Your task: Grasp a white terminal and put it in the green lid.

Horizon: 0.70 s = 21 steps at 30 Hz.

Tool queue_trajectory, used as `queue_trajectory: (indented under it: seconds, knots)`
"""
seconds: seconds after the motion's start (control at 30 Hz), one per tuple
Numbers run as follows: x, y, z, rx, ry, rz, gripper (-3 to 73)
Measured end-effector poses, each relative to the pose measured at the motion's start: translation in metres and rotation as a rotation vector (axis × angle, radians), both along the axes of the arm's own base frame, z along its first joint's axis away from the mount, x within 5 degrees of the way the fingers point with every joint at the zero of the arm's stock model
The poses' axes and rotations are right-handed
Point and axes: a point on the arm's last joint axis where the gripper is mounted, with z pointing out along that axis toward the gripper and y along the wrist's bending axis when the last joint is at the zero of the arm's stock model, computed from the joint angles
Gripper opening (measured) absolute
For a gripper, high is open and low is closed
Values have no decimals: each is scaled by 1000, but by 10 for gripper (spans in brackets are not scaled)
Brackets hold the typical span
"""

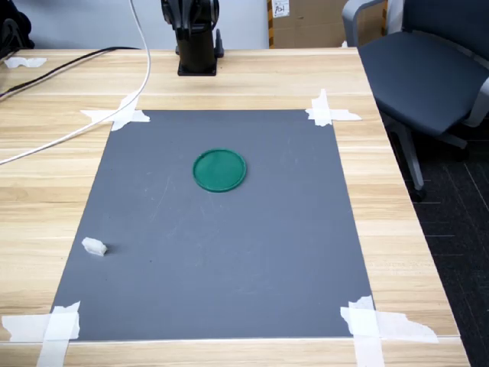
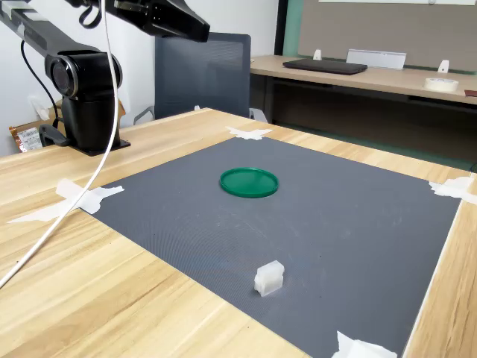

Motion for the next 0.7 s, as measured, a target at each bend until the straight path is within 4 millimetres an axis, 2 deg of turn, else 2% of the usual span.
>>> queue_trajectory:
  seconds: [0.37,0.57,0.7]
  knots:
    - [58,3,27,-23,103,-6,-29]
    - [88,-17,42,-18,241,-62,-29]
    - [111,-35,45,-109,377,-59,-29]
